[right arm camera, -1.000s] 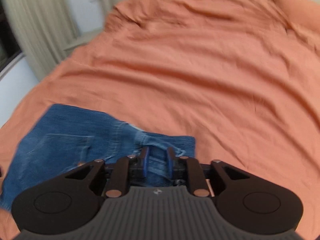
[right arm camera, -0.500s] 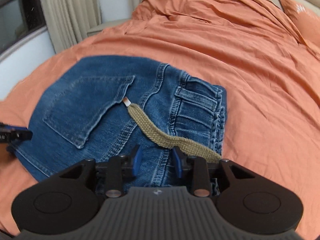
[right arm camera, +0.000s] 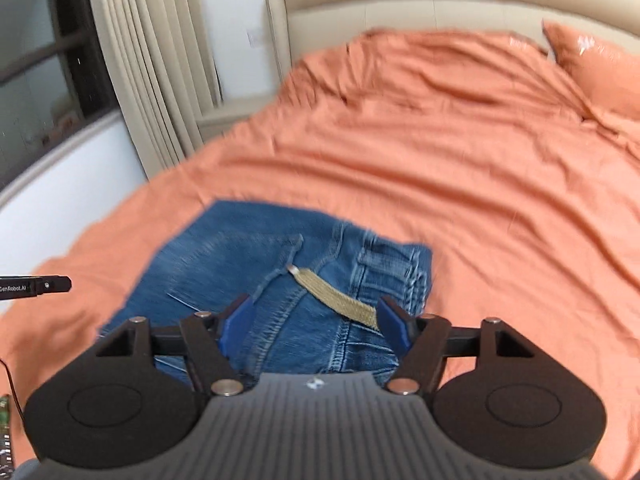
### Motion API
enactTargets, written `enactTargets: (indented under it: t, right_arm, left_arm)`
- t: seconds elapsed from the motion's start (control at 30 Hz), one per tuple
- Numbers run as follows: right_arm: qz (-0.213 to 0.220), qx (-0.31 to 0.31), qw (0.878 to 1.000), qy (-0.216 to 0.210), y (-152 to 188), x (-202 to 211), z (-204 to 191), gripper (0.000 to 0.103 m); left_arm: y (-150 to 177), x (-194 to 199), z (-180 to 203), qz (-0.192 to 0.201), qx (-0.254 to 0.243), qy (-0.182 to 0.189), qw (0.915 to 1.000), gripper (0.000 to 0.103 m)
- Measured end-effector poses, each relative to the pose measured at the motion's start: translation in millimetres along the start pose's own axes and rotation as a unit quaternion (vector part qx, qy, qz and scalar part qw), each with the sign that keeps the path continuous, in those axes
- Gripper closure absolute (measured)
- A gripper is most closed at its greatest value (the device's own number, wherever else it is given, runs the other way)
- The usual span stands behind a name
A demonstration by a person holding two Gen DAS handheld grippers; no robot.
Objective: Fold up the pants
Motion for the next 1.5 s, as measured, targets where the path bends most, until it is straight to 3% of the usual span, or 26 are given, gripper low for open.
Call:
enactTargets:
  t: [0.1,0.23,0.33,0.4,0.5,0.67,0.87,0.97,1.27,1.5]
  right_arm:
    - [0.041,-0.013,0.999,-0.013,0.7,45.1,0.0,0.028]
    - [0.092,-0.014,0.996,-0.013,6.5,101.8,-9.2,0.022]
    - [0.121,-0.018,0.993,0.004,14.2,136.5,-17.5,0.022]
    - [0.134,-0.02,0.991,0.021,21.3,156.1,-23.0,0.021]
    - [0.147,-0.015,0.988,0.042,36.8,179.7,-32.3,0.021]
    - [0.135,-0.012,0.989,0.064,68.0,191.9,-43.3,0.021]
    - [0.108,-0.015,0.991,0.078,94.6,175.8,-43.4,0.021]
    - [0.096,-0.004,0.99,0.105,106.1,164.1,-42.9,0.021]
    - [0.066,0.018,0.99,0.123,133.3,138.5,-36.4,0.021]
    - [0.066,0.002,0.991,0.113,132.1,130.4,-32.8,0.021]
  left_arm:
    - [-3.7,46.4,6.3,0.053,0.008,0.012,0.9985,0.069]
    - [2.0,97.0,44.0,0.102,-0.032,0.006,0.9943,0.063]
    - [10.2,121.7,82.4,0.118,-0.067,-0.003,0.9907,0.043]
    - [13.6,134.1,109.2,0.131,-0.085,0.009,0.9877,0.02]
    - [22.6,144.4,140.3,0.133,-0.096,0.007,0.9865,0.009]
    - [43.8,136.7,164.9,0.11,-0.09,-0.003,0.9898,0.008]
    - [72.9,100.4,161.2,0.038,-0.053,-0.021,0.9977,0.012]
    - [84.7,85.5,155.5,0.009,-0.045,-0.033,0.9984,0.015]
    - [106.1,66.4,157.8,-0.02,-0.054,-0.04,0.9975,0.015]
    - [109.5,60.9,156.8,-0.033,-0.062,-0.038,0.9968,0.018]
Point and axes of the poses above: each gripper's, at about its wrist camera, not at the fingertips, and x roughly against the way its jaws point, z to its right, y to its underside, the point moved 4 cm from there along -x, roughly the way its jaws point, and after that the axes turned 5 degrees about y, right-handed, at the moved point
